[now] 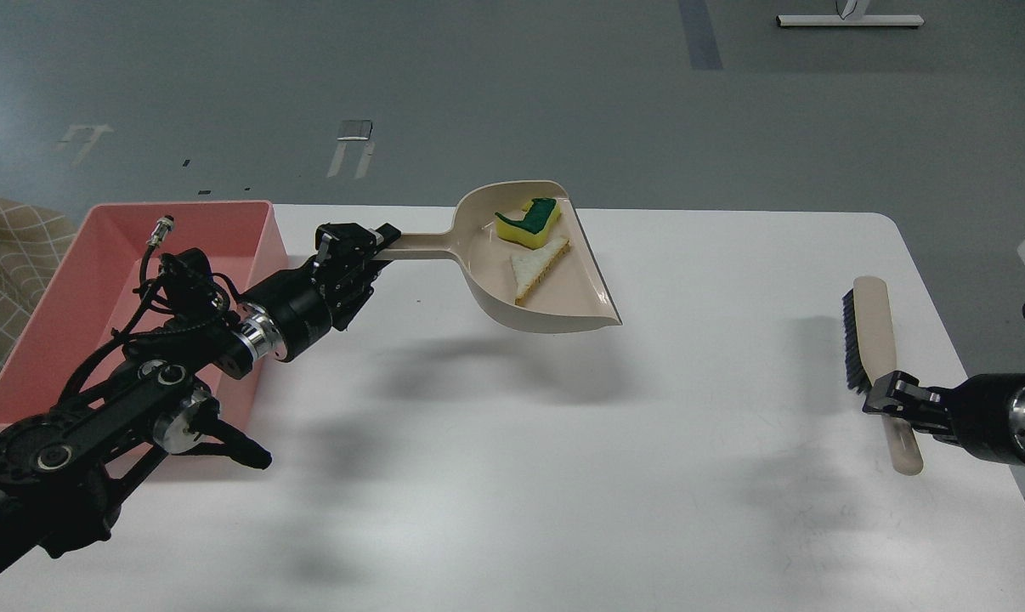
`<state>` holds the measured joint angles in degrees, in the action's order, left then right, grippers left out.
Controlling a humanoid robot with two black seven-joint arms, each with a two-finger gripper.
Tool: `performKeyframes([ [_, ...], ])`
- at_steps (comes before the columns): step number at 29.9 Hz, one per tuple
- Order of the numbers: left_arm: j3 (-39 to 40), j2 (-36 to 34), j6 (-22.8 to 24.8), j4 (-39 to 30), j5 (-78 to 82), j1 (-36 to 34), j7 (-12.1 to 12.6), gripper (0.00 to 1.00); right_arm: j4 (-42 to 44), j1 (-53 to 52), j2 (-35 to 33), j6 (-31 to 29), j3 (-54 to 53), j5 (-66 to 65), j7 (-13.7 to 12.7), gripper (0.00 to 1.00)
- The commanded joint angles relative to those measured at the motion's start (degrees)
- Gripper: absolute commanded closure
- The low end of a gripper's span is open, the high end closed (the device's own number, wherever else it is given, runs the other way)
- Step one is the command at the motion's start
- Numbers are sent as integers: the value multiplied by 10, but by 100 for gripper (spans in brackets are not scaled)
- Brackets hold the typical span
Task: Sweep and dump garbage into bin
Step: 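Release the brush on the table and raise the right gripper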
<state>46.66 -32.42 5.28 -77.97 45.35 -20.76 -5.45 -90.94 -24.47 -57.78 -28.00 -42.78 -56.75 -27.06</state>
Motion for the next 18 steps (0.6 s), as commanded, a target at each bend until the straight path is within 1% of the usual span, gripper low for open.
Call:
performKeyframes([
  [1, 2, 2, 0, 0, 0, 0, 1, 100, 0, -1, 2, 0, 0, -4, 0, 100],
  [2, 3, 1, 0, 0, 0, 0, 1, 100, 1, -1, 4, 0, -1, -12, 0, 95],
  [3, 3, 1, 0, 0, 0, 0, 1, 100, 1, -1, 5, 0, -1, -16, 0, 93],
  [4, 3, 0, 0, 0, 0, 0, 1, 100, 3, -1, 9, 0, -1, -20, 0, 89],
  [5, 3, 0, 0, 0, 0, 0, 1, 100, 4, -2, 14, 0, -2, -21, 0, 81],
  [6, 3, -1, 0, 0, 0, 0, 1, 100, 4, -2, 18, 0, -2, -21, 0, 79],
  [7, 3, -1, 0, 0, 0, 0, 1, 100, 6, -2, 22, 0, -2, -21, 0, 74],
  [9, 3, 0, 0, 0, 0, 0, 1, 100, 8, -2, 25, 0, -1, -21, 0, 68],
  [11, 4, 1, 0, 0, 0, 0, 1, 100, 8, -2, 29, 0, -1, -21, 0, 65],
  [17, 4, 1, 0, 0, 0, -1, 1, 100, 7, -5, 32, 0, -4, -19, 0, 63],
  [18, 4, 1, 0, 0, 0, -2, 1, 100, 5, -7, 32, 0, -4, -18, 0, 62],
])
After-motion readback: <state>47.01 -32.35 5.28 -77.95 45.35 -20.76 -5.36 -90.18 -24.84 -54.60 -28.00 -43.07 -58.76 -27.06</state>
